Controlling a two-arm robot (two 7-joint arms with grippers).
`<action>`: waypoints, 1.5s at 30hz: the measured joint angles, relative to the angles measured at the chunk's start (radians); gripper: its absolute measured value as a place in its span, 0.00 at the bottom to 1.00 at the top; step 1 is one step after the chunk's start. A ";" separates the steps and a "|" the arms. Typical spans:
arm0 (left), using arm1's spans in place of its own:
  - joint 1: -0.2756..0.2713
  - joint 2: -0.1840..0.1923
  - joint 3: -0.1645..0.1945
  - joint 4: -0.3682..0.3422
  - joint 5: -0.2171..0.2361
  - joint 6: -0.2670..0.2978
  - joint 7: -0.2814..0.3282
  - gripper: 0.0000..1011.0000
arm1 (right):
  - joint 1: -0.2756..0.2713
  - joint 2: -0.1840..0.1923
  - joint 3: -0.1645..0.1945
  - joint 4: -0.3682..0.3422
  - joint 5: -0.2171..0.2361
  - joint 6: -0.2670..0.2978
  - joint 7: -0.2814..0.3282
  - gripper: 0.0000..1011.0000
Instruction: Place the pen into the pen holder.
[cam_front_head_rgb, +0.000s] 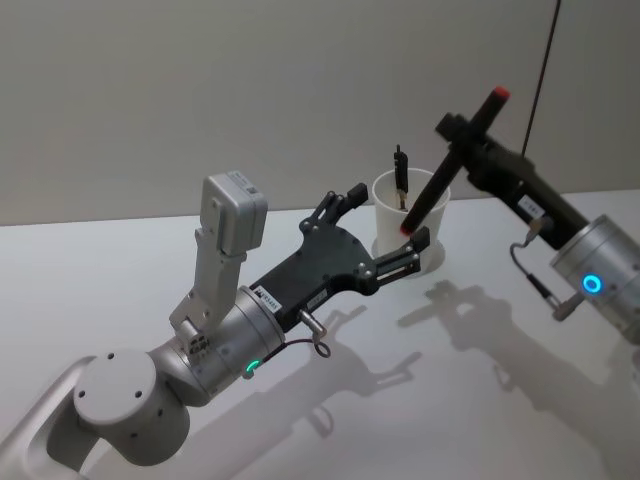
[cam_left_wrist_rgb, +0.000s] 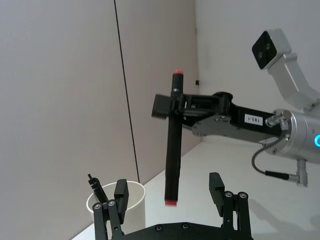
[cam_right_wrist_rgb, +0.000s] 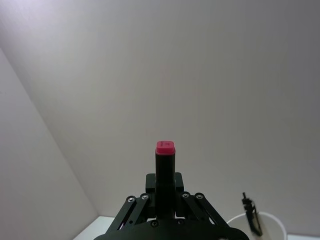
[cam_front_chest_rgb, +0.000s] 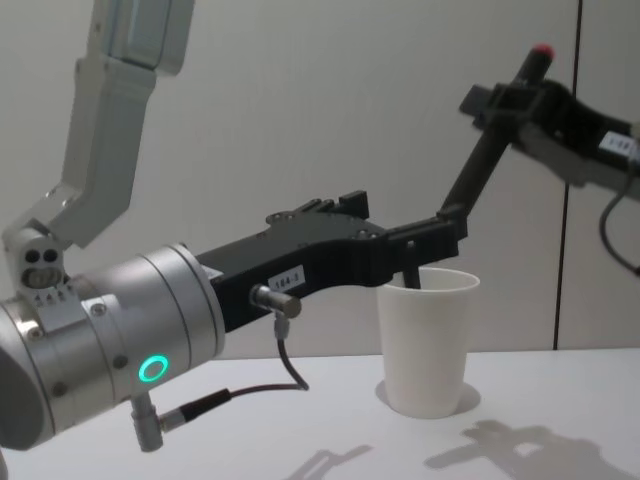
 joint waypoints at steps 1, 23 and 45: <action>0.000 0.000 0.000 0.000 0.000 0.000 0.000 0.99 | 0.003 0.002 0.002 0.002 -0.010 -0.009 0.003 0.18; 0.000 0.000 0.000 0.000 0.000 0.000 0.000 0.99 | 0.145 -0.020 0.005 0.165 -0.344 -0.205 0.023 0.18; 0.000 0.000 0.000 0.000 0.000 0.000 0.000 0.99 | 0.258 -0.095 -0.044 0.399 -0.535 -0.304 0.028 0.18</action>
